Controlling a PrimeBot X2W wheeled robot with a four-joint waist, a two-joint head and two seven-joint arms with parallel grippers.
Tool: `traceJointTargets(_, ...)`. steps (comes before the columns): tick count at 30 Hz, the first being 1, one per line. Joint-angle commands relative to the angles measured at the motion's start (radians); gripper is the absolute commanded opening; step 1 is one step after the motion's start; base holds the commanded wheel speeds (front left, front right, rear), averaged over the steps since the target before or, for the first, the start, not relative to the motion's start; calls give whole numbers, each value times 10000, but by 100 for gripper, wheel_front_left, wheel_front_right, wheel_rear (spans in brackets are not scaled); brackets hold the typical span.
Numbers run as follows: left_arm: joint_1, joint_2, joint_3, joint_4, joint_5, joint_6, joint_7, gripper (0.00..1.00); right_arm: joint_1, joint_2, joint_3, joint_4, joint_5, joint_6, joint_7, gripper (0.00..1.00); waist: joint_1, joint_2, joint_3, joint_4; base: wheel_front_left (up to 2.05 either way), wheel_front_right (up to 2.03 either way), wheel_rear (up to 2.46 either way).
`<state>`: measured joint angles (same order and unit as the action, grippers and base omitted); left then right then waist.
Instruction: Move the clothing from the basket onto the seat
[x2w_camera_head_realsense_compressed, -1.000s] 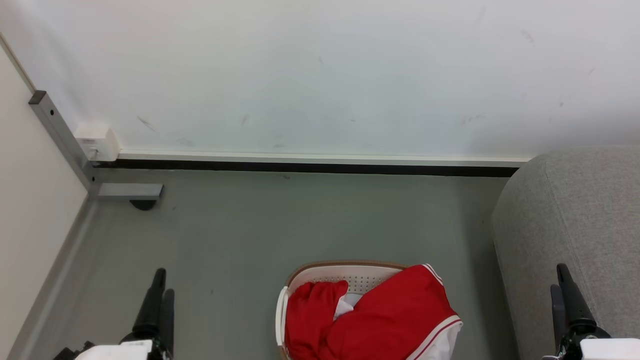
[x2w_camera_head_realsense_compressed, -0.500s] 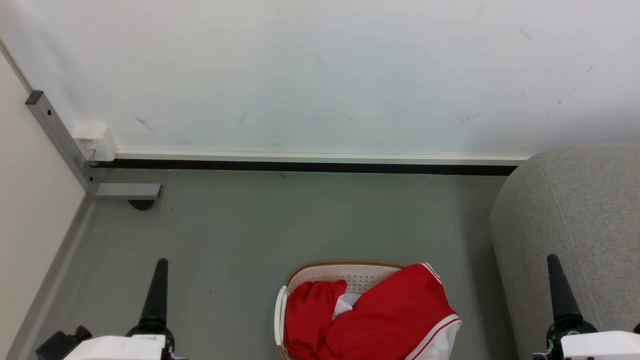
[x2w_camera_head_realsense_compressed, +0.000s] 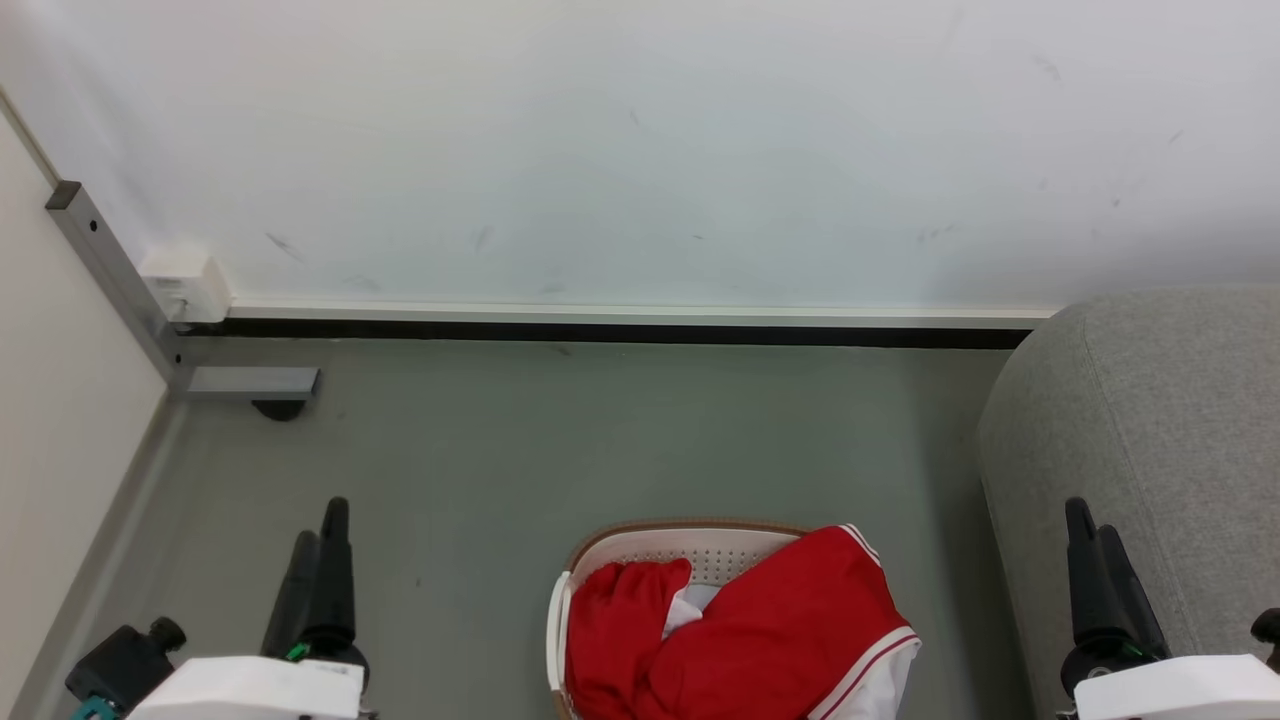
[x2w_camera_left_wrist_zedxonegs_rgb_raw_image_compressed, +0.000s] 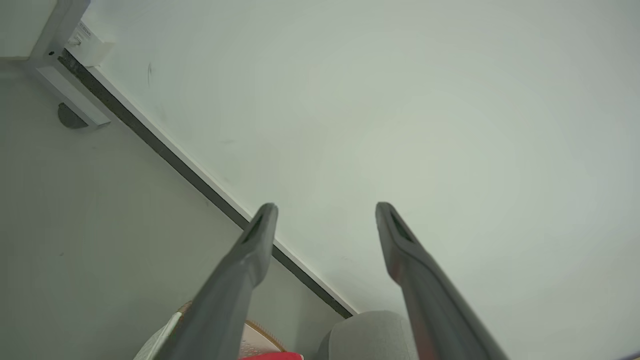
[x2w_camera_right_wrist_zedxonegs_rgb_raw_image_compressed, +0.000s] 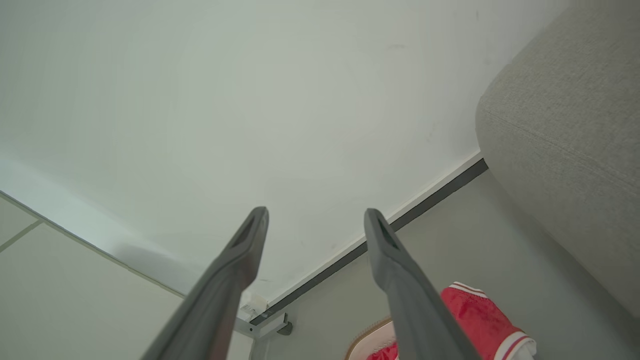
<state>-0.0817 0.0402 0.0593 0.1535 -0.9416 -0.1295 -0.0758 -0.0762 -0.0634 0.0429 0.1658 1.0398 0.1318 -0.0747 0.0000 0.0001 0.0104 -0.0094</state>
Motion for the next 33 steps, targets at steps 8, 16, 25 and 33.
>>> traceJointTargets(8,-147,89,-214,-285,2057,245,-341,100,-182,-113,164,-50,-1876,-9,-348,100,0,-1,6,-49,0,0,0)
traceJointTargets(16,-85,96,-498,-275,3503,469,-566,100,-183,-83,214,8,-3011,-10,-576,100,0,-1,3,-82,0,0,0)
traceJointTargets(25,-49,105,-726,-193,4753,540,-807,100,-209,-39,233,278,-4073,-12,-820,100,0,-1,30,-91,0,0,0)
traceJointTargets(33,-12,112,-833,-173,5567,543,-1010,100,-243,-2,280,322,-4820,-13,-1019,100,0,-1,-16,-94,0,0,0)
